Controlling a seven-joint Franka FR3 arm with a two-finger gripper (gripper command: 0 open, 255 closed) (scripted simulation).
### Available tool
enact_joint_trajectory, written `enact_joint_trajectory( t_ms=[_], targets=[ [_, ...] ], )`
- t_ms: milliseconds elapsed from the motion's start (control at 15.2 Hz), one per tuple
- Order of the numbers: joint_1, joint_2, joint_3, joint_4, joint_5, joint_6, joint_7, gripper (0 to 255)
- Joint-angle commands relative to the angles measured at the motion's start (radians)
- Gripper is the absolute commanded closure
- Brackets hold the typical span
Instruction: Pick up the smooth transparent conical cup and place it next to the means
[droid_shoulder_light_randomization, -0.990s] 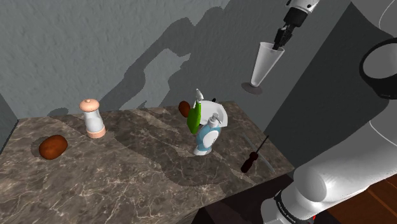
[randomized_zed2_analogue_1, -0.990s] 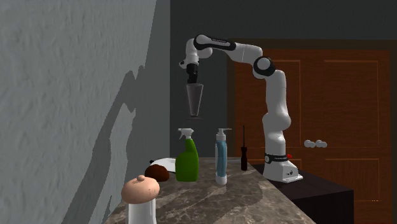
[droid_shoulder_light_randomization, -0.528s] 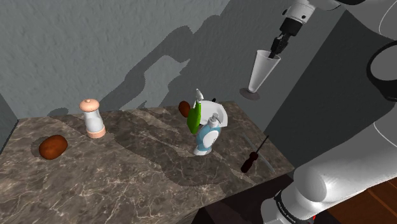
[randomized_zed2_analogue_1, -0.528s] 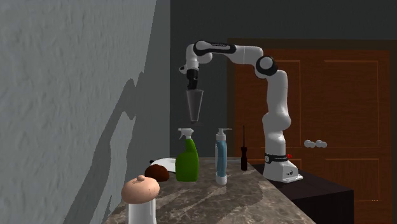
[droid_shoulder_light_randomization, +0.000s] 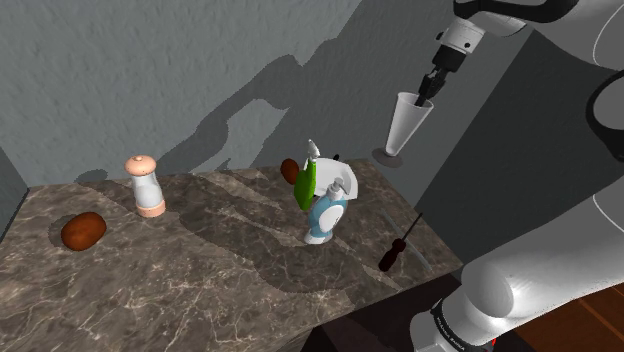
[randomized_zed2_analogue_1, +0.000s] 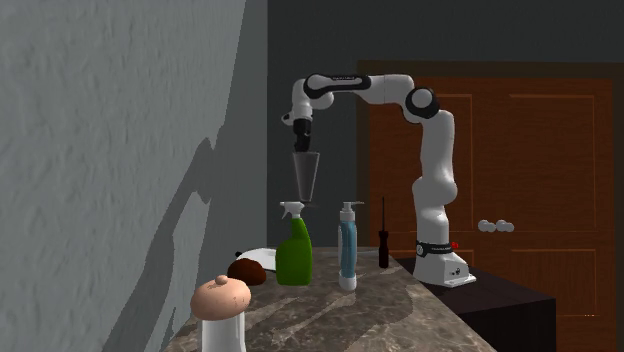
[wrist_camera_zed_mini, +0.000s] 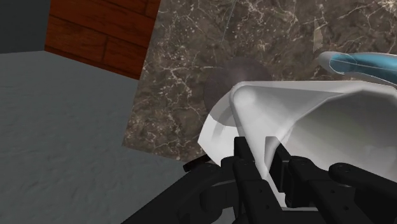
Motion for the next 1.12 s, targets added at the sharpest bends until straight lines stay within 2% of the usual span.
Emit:
enact_joint_trajectory(
  t_ms=[0, 1056],
  targets=[
    [0.000, -0.005, 0.000, -0.032, -0.001, 0.028, -0.004, 255],
    [0.000, -0.018, 0.002, -0.261, 0.001, 0.243, -0.031, 255]
  ],
)
